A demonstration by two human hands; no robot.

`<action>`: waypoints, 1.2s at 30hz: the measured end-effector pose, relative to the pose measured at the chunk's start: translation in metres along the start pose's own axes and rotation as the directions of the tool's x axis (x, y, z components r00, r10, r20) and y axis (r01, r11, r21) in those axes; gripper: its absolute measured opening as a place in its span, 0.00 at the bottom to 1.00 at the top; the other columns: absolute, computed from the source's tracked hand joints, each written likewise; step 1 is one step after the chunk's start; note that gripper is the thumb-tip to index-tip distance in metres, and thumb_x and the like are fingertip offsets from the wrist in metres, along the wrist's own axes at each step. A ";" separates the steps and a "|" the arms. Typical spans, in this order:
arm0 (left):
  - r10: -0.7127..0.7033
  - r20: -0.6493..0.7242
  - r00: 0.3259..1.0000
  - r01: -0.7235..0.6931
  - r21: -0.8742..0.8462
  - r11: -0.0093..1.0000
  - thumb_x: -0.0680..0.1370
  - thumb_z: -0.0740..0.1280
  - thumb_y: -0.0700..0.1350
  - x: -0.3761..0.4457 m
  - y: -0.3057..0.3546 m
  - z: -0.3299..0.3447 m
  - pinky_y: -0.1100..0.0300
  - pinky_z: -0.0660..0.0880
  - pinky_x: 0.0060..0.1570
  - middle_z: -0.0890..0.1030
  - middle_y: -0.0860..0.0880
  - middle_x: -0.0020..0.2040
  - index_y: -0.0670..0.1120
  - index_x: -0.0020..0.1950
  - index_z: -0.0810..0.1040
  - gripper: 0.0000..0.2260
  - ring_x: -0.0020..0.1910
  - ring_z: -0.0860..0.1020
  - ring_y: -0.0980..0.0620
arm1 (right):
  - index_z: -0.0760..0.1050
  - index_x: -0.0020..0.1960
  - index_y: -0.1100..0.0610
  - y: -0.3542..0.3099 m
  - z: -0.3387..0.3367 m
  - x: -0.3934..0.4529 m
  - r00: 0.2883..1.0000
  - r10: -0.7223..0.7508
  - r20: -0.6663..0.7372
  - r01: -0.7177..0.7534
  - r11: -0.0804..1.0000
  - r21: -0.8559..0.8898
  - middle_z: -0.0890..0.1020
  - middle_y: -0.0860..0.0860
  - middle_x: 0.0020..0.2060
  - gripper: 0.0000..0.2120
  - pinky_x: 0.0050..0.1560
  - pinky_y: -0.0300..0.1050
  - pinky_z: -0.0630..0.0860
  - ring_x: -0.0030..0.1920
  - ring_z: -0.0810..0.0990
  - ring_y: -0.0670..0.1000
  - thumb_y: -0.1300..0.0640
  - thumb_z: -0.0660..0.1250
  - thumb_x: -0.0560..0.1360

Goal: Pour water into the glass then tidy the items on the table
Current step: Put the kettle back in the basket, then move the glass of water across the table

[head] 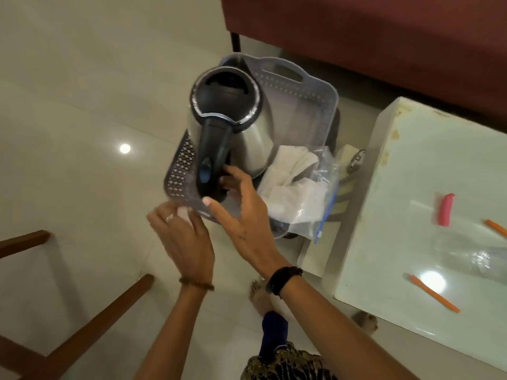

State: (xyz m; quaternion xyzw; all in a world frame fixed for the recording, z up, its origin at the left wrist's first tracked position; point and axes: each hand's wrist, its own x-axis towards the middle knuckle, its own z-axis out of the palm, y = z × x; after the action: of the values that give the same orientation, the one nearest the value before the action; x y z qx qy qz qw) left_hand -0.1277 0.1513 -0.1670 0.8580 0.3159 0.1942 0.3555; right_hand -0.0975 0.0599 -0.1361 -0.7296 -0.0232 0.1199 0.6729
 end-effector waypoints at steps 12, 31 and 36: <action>0.254 0.746 0.615 -0.010 -0.315 0.949 0.75 0.66 0.40 -0.261 0.138 0.097 0.71 0.71 0.43 0.72 0.55 0.46 0.60 0.47 0.65 0.16 0.45 0.73 0.59 | 0.69 0.54 0.37 0.063 -0.294 -0.178 0.859 0.114 -0.499 -0.238 0.952 -0.192 0.80 0.41 0.48 0.25 0.41 0.27 0.72 0.41 0.80 0.44 0.67 0.65 0.72; 0.327 0.926 0.190 -0.041 -0.325 0.945 0.62 0.79 0.41 -0.386 0.210 0.270 0.61 0.65 0.65 0.66 0.55 0.68 0.52 0.72 0.57 0.46 0.67 0.65 0.57 | 0.53 0.72 0.47 0.185 -0.499 -0.227 0.855 0.319 -0.410 -0.358 0.934 -0.020 0.68 0.46 0.67 0.45 0.60 0.46 0.73 0.63 0.71 0.47 0.57 0.76 0.64; 0.367 0.906 0.211 -0.155 -0.340 0.928 0.61 0.80 0.43 -0.382 0.217 0.267 0.76 0.68 0.55 0.67 0.70 0.57 0.64 0.62 0.60 0.40 0.58 0.69 0.66 | 0.56 0.68 0.42 0.186 -0.505 -0.225 0.881 0.261 -0.396 -0.325 0.940 -0.104 0.73 0.41 0.61 0.40 0.55 0.37 0.72 0.57 0.73 0.41 0.55 0.75 0.65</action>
State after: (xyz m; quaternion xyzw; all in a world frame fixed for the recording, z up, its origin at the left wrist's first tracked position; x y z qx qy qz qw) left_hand -0.1680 -0.3582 -0.2289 0.8029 -0.1326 -0.2813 0.5085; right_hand -0.2349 -0.4946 -0.2541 -0.7877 0.2069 0.0761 0.5753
